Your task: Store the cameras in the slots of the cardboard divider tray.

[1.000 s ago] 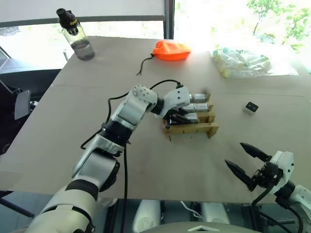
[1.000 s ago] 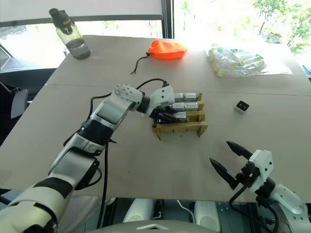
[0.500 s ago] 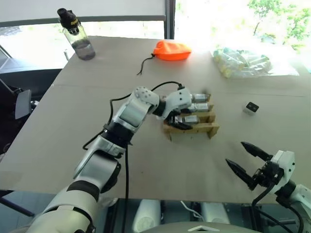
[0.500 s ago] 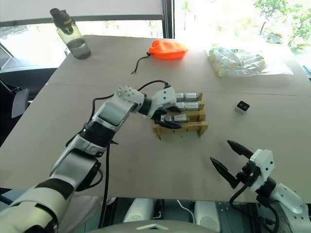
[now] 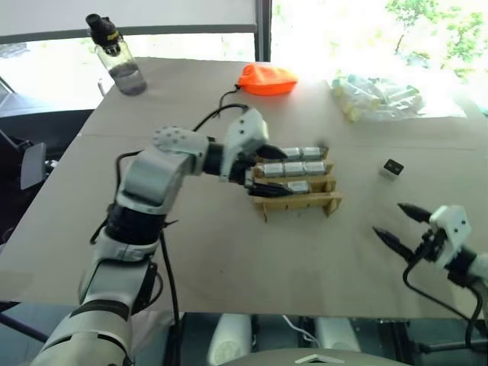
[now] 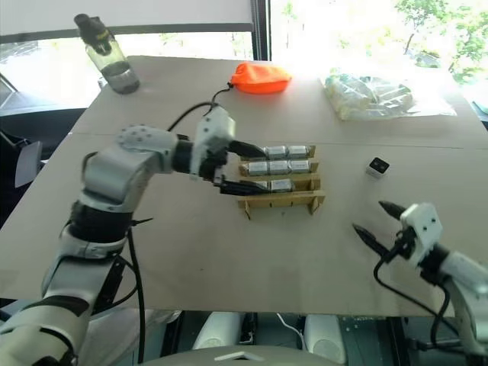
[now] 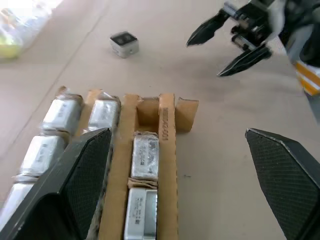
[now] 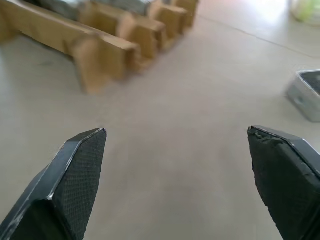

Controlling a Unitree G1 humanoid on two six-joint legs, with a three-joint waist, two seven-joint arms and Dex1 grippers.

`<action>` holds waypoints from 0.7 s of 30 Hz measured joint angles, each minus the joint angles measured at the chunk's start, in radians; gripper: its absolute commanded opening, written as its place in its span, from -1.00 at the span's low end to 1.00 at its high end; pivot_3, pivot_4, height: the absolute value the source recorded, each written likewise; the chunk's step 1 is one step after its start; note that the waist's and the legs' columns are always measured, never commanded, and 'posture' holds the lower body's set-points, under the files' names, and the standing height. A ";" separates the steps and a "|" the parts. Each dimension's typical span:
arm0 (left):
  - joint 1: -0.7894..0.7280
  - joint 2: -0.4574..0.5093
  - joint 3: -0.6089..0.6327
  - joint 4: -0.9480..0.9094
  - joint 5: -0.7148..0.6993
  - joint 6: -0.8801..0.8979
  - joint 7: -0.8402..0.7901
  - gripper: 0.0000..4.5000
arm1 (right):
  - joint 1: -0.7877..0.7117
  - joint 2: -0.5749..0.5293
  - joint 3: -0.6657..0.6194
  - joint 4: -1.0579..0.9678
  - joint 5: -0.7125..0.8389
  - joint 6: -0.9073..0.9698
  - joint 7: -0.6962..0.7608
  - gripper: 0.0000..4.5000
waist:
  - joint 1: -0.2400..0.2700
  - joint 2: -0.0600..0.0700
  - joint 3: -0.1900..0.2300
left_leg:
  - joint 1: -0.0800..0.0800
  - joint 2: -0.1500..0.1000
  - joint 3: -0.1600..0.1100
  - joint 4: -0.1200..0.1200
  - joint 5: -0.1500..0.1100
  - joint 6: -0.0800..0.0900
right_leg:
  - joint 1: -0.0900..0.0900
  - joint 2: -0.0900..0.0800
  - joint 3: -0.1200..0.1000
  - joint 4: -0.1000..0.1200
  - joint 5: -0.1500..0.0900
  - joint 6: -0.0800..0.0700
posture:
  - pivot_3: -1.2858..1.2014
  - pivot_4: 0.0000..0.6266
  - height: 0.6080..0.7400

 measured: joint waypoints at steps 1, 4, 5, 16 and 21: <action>0.016 0.008 0.026 -0.016 -0.017 0.004 0.006 0.97 | -0.052 -0.020 0.002 0.047 0.000 0.024 0.008 1.00 | -0.002 0.000 0.000 | 0.000 0.000 0.000 0.000 0.000 0.000 | 0.000 0.000 0.000 0.000 0.000 0.000 | 0.03 -0.52 0.78; 0.097 0.055 0.101 -0.090 -0.078 0.031 0.038 0.97 | -0.245 -0.075 0.021 0.232 -0.039 0.055 0.035 1.00 | -0.001 0.000 0.000 | -0.001 0.000 -0.002 -0.001 0.000 0.000 | 0.000 0.000 0.001 -0.001 0.000 0.000 | 0.03 -0.52 0.78; 0.127 0.069 0.123 -0.118 -0.098 0.046 0.049 0.97 | -0.306 -0.074 0.039 0.297 -0.056 0.054 0.047 1.00 | 0.002 -0.001 0.000 | -0.001 0.001 -0.002 -0.002 0.000 0.000 | 0.000 0.001 0.001 -0.002 0.000 0.000 | 0.03 -0.52 0.78; 0.312 0.158 0.255 -0.347 -0.282 0.155 0.181 0.97 | -0.772 -0.057 0.222 0.917 -0.236 0.006 0.235 1.00 | -0.008 0.000 0.001 | -0.002 0.000 -0.004 0.000 0.000 -0.001 | 0.001 -0.002 -0.001 -0.002 0.000 0.000 | 0.03 -0.52 0.78; 0.336 0.171 0.264 -0.364 -0.305 0.153 0.243 0.97 | -0.858 -0.036 0.248 1.075 -0.297 -0.063 0.262 1.00 | -0.006 0.000 0.001 | -0.003 -0.001 -0.003 0.000 0.000 -0.001 | 0.001 -0.003 -0.002 -0.003 0.000 0.000 | 0.03 -0.52 0.78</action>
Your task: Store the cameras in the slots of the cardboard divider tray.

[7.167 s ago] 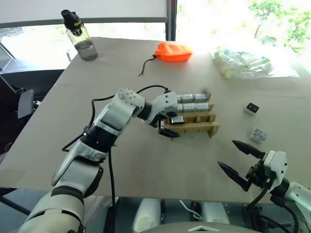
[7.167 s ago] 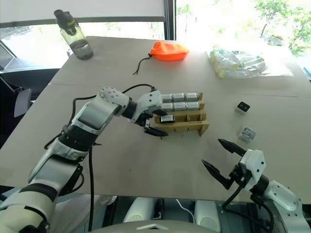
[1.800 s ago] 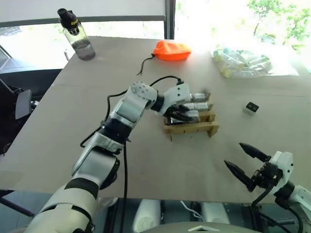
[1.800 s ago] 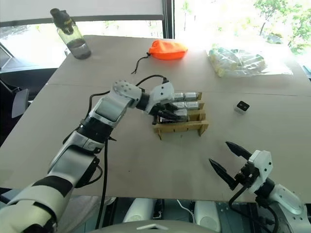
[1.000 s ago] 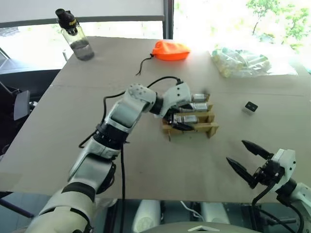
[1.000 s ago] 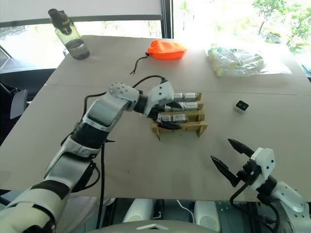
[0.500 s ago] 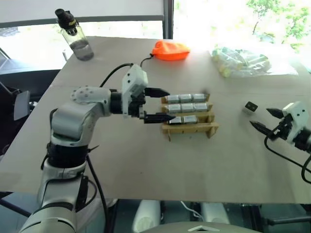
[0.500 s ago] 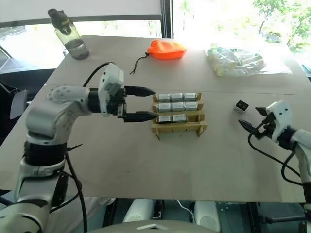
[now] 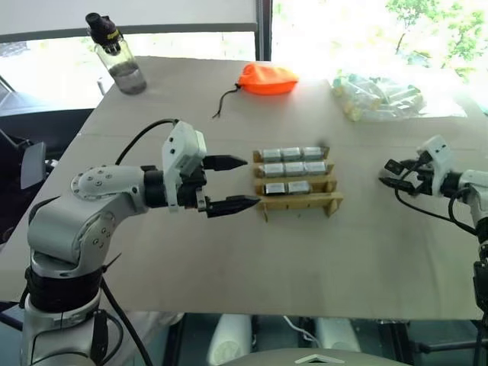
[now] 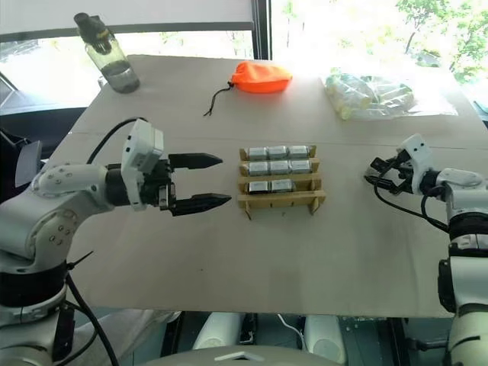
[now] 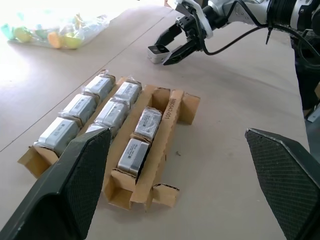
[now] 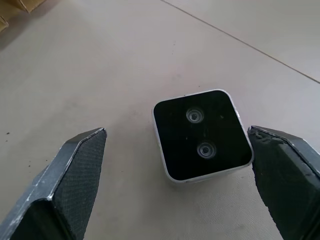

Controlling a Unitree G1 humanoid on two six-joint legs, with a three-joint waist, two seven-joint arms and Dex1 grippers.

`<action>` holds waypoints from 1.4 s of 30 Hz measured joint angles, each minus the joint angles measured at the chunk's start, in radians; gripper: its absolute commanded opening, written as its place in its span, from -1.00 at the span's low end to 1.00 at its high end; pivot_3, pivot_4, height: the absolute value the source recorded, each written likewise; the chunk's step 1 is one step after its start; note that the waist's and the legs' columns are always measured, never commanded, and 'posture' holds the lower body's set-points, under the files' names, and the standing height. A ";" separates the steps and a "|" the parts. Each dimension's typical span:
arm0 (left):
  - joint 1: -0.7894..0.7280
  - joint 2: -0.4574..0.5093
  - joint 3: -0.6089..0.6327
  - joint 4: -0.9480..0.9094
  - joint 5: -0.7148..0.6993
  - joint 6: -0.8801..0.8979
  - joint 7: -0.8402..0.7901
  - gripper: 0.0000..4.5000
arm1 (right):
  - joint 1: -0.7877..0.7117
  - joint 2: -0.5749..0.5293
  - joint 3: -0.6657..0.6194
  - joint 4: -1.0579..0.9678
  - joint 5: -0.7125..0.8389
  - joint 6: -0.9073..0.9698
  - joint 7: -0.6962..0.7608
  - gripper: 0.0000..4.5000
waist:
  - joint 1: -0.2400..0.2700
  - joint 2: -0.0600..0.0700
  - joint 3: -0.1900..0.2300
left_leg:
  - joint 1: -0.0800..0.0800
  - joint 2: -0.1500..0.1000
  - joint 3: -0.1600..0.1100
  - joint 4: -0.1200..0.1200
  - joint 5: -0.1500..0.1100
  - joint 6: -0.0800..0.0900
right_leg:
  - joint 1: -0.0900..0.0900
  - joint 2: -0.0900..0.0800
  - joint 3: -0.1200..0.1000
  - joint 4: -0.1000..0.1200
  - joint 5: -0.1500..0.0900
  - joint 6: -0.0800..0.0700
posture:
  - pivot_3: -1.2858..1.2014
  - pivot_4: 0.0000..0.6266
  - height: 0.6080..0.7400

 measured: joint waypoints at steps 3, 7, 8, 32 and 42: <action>0.000 0.001 0.000 -0.004 -0.013 -0.001 0.023 0.97 | -0.027 0.004 0.001 0.045 -0.019 -0.016 0.017 1.00 | 0.000 0.000 0.000 | 0.000 0.000 0.000 0.000 0.000 0.000 | 0.000 0.000 0.000 0.000 0.000 0.000 | 0.03 -0.52 0.78; 0.000 0.015 -0.012 -0.005 -0.019 -0.005 0.043 0.99 | -0.038 0.008 0.001 0.089 -0.036 -0.043 0.033 0.88 | -0.002 0.000 0.000 | 0.000 0.000 0.000 0.000 0.000 0.000 | 0.000 0.000 0.000 0.000 0.000 0.000 | 0.03 -0.52 0.78; 0.000 0.016 -0.012 -0.005 -0.019 -0.005 0.044 1.00 | -0.038 0.009 0.000 0.094 -0.039 -0.046 0.033 0.81 | -0.002 0.000 0.000 | 0.000 0.000 0.000 0.000 0.000 0.000 | 0.000 0.000 0.000 0.000 0.000 0.000 | 0.03 -0.52 0.78; -0.506 -0.186 -0.407 0.581 0.141 -0.095 -0.083 1.00 | 0.283 -0.080 0.033 -0.698 -0.370 -0.765 -0.243 -0.16 | 0.005 0.002 0.002 | 0.001 0.000 0.003 0.000 0.001 -0.001 | -0.001 0.001 -0.002 0.001 0.000 0.001 | 0.03 -0.52 0.78; -0.705 -0.353 -0.530 0.963 0.331 -0.303 -0.231 1.00 | 0.293 -0.102 0.090 -1.019 -0.578 -0.823 -0.341 -0.16 | 0.007 0.001 0.002 | -0.001 0.000 0.009 -0.001 0.001 -0.001 | -0.002 0.002 -0.002 0.000 0.000 0.001 | 0.03 -0.52 0.78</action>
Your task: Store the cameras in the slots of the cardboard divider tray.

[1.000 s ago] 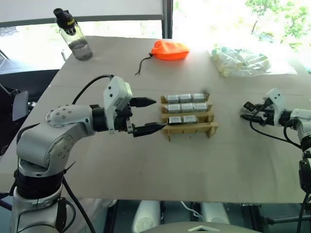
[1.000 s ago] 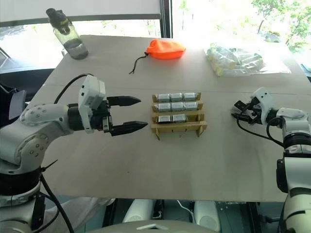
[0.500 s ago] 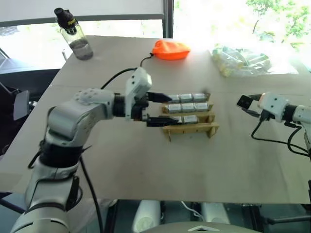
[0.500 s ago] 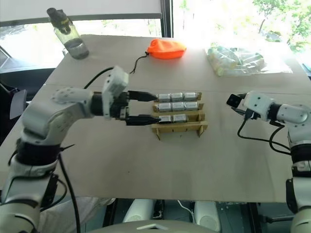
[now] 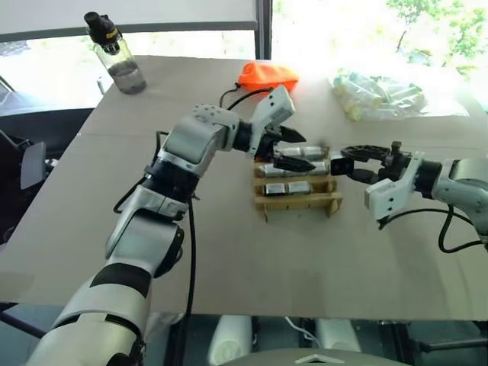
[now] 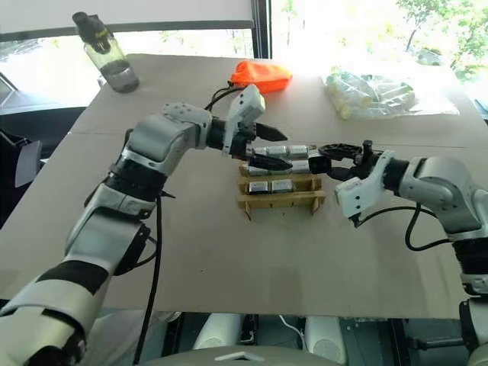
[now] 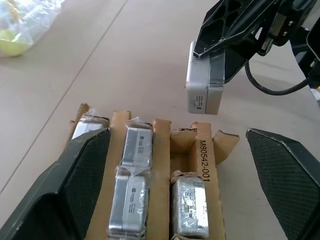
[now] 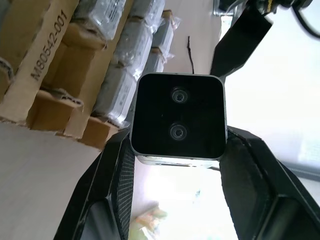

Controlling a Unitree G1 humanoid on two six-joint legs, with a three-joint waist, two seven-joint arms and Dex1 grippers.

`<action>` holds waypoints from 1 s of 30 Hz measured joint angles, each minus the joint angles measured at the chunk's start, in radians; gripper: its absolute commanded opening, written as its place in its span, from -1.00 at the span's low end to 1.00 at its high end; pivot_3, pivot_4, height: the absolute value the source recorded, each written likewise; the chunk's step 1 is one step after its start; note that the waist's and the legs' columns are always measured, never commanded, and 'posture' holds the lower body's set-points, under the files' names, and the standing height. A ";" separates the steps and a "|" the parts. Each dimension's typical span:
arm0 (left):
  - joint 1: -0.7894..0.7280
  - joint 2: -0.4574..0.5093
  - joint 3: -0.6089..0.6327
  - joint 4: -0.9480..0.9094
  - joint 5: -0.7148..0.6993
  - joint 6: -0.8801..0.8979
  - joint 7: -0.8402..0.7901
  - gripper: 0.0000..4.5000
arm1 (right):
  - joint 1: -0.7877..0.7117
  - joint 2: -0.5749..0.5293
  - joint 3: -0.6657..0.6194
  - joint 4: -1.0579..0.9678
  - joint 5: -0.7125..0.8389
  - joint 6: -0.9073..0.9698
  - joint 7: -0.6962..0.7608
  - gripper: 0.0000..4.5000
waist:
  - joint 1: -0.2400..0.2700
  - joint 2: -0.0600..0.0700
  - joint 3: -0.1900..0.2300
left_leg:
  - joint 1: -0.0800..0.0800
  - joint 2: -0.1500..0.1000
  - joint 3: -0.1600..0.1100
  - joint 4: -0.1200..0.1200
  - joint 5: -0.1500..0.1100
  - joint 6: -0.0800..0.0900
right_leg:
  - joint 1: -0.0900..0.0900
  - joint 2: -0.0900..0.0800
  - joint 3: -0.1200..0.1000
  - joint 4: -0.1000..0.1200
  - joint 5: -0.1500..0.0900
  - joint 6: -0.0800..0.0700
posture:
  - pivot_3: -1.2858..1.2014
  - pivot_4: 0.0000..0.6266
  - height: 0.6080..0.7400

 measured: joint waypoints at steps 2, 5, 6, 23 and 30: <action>-0.011 -0.014 -0.001 0.019 0.015 -0.015 -0.019 1.00 | -0.006 0.011 0.013 -0.027 -0.009 0.003 -0.005 -0.16 | -0.001 0.000 0.000 | 0.000 0.000 0.000 0.000 0.000 0.000 | 0.000 0.000 0.000 0.000 0.000 0.000 | 0.03 -0.52 0.78; -0.020 -0.031 0.000 0.028 0.028 -0.025 -0.049 1.00 | -0.015 0.012 0.032 -0.046 -0.029 0.005 -0.021 -0.16 | -0.001 0.000 0.000 | 0.000 0.000 0.001 0.000 0.000 0.000 | -0.001 0.000 0.001 0.000 0.000 0.000 | 0.03 -0.52 0.78; -0.020 -0.033 0.000 0.031 0.029 -0.025 -0.054 1.00 | -0.018 0.012 0.033 -0.046 -0.034 0.006 -0.022 -0.16 | -0.001 0.000 0.000 | 0.000 0.000 0.001 0.000 0.000 0.000 | -0.001 0.000 0.001 0.000 0.000 0.000 | 0.03 -0.52 0.78; -0.017 -0.055 0.000 0.003 0.064 0.007 -0.092 -0.67 | -0.086 0.017 0.094 -0.017 -0.058 0.024 -0.045 -0.16 | 0.000 0.000 0.000 | -0.001 0.001 0.000 0.000 0.000 0.000 | -0.001 0.000 0.000 0.000 0.000 0.000 | 0.03 -0.52 0.78; -0.016 -0.075 0.004 0.001 0.065 0.016 -0.086 -0.67 | -0.001 0.040 0.109 -0.090 0.108 0.138 0.003 1.00 | 0.002 0.000 0.000 | -0.001 0.001 -0.001 0.000 0.000 0.000 | -0.001 0.000 -0.001 0.000 0.000 0.000 | 0.03 -0.52 0.78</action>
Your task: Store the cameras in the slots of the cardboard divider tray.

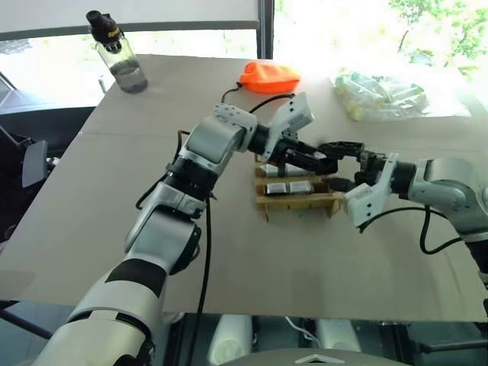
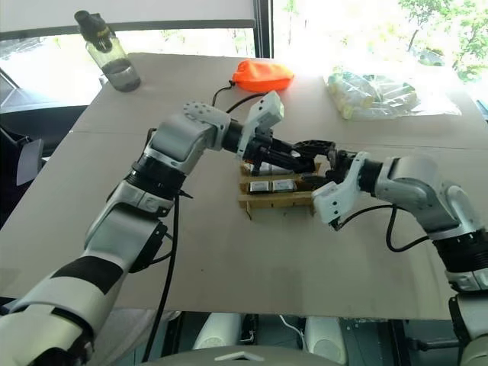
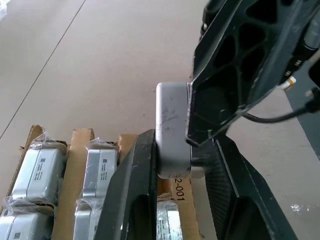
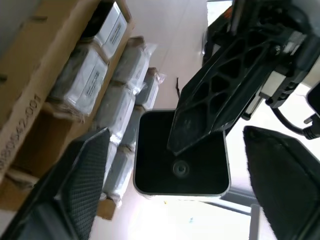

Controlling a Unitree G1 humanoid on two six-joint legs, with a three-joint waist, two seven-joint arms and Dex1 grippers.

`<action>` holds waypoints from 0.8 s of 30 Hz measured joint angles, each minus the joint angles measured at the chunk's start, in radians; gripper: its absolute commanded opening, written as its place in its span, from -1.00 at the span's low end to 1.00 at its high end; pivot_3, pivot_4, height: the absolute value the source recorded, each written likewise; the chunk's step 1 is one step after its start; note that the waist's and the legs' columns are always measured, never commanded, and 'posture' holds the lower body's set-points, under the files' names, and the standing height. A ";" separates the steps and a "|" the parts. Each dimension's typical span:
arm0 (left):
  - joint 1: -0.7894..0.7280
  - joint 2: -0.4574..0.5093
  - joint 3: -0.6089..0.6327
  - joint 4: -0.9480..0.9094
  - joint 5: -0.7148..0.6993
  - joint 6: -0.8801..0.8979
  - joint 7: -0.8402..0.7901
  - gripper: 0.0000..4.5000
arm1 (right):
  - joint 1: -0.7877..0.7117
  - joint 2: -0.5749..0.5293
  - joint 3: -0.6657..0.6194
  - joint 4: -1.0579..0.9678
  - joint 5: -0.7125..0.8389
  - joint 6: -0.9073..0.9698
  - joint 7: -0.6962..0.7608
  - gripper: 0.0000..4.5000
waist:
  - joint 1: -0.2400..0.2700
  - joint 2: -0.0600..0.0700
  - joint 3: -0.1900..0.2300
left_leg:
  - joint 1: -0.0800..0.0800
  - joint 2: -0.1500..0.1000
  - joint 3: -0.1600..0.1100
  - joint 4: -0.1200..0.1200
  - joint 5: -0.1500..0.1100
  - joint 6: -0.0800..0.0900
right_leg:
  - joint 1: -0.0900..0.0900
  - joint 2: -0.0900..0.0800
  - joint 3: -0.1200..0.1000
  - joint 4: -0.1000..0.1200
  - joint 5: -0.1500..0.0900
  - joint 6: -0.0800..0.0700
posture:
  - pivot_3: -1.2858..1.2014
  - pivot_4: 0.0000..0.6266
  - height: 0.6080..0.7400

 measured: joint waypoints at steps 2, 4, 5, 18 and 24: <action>0.000 0.000 0.000 0.000 0.001 -0.004 0.004 -0.67 | 0.068 0.002 -0.011 -0.045 0.096 0.090 0.025 1.00 | 0.001 0.000 0.000 | -0.001 0.000 -0.002 0.000 0.000 0.000 | 0.000 0.000 -0.001 -0.001 0.000 0.000 | 0.03 -0.52 0.78; 0.011 -0.010 -0.003 -0.001 0.017 -0.030 0.010 -0.67 | 0.191 0.005 -0.077 -0.129 0.274 0.261 0.048 1.00 | 0.005 0.000 0.000 | -0.002 0.000 -0.005 0.001 0.000 0.000 | 0.000 -0.001 -0.003 -0.001 0.000 0.000 | 0.03 -0.52 0.78; 0.021 -0.016 -0.003 -0.001 0.023 -0.042 0.018 -0.67 | 0.266 0.006 -0.128 -0.168 0.374 0.360 0.054 1.00 | 0.007 0.000 0.000 | -0.004 -0.001 -0.007 0.001 0.000 0.000 | 0.001 -0.001 -0.005 -0.002 0.000 0.000 | 0.03 -0.52 0.78; 0.088 -0.087 -0.046 0.073 0.161 -0.202 0.102 -0.67 | 0.906 0.329 -0.403 -0.356 0.847 0.710 -0.075 1.00 | 0.001 0.000 -0.001 | 0.000 -0.001 -0.009 0.001 -0.001 0.002 | 0.001 0.000 -0.001 0.001 0.000 0.000 | 0.03 -0.52 0.78; 0.077 -0.113 -0.060 0.144 0.210 -0.307 0.102 -0.67 | 0.955 0.366 -0.403 -0.382 0.852 0.689 -0.064 1.00 | 0.000 0.000 -0.001 | 0.002 -0.001 -0.008 0.001 -0.001 0.002 | 0.001 0.001 0.000 0.003 0.000 0.000 | 0.03 -0.52 0.78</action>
